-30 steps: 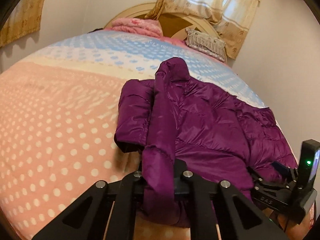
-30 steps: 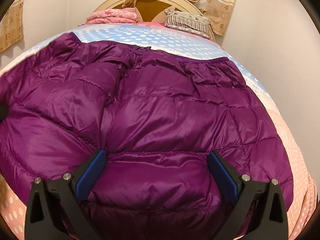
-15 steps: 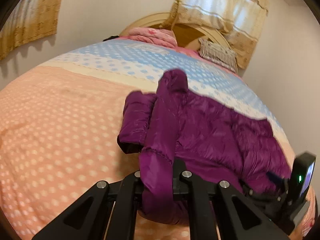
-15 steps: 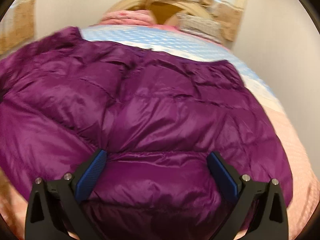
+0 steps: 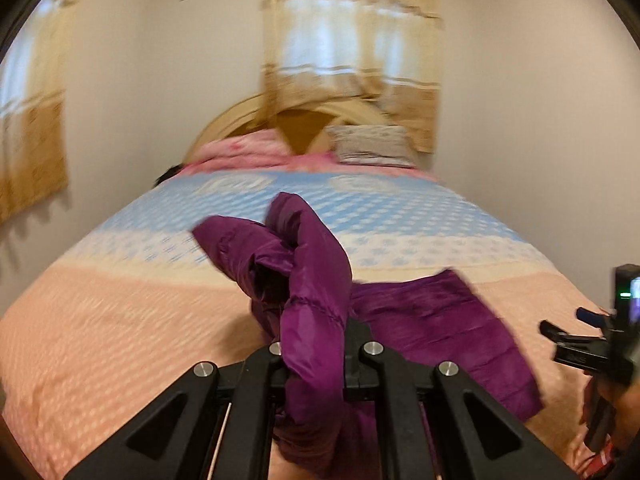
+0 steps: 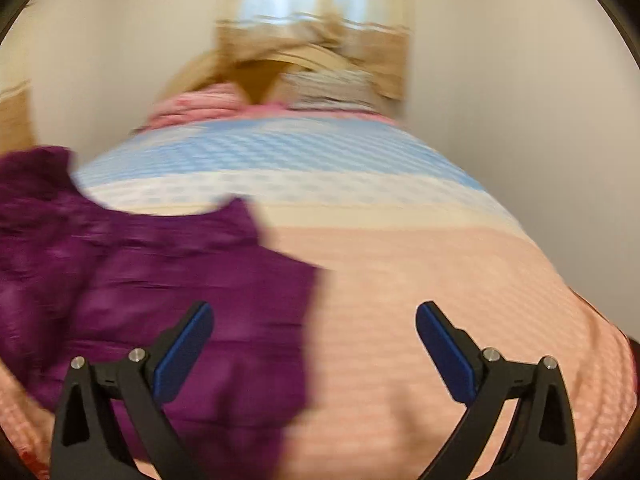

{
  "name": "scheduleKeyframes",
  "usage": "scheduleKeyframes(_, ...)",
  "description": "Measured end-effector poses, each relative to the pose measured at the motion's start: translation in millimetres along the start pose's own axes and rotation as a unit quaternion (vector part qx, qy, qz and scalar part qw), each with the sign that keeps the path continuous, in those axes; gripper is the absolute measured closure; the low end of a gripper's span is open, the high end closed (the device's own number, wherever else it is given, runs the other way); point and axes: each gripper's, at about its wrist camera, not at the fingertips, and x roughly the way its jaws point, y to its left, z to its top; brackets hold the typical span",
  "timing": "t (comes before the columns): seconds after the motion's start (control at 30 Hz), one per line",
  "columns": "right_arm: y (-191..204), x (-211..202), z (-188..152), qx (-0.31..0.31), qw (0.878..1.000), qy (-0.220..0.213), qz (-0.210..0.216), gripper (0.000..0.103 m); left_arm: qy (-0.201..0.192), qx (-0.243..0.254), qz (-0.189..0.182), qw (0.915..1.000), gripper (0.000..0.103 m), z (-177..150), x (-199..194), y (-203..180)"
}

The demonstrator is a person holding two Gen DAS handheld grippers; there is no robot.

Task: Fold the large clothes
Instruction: 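Carry the jacket with the left gripper across the pink quilt and release it, then grasp the jacket edge with the right gripper near the left gripper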

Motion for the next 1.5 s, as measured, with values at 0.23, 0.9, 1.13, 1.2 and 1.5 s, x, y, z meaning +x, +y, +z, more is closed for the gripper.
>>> scheduleKeyframes(0.23,-94,13,-26,0.085,0.994,0.045,-0.052,0.000,0.006,0.138,-0.086,0.9867,0.097,-3,38,-132)
scheduleKeyframes(0.9,-113,17,-48,0.110,0.990,0.072,-0.044,0.000,0.003,0.304,-0.122,0.9447,0.017,-67,27,-244)
scheduleKeyframes(1.13,-92,1,-13,0.081,0.994,0.068,-0.031,0.023,-0.014,0.228,-0.116,0.9666,0.017,-32,-4,-191)
scheduleKeyframes(1.2,-79,-4,1,0.077,0.995,0.061,-0.017,0.027,-0.002,0.190,-0.068,0.9795,0.016,-21,12,-158)
scheduleKeyframes(1.5,50,-29,108,0.000,0.998,0.020,0.061,0.046,0.072,0.008,0.108,0.9915,0.016,6,109,-15)
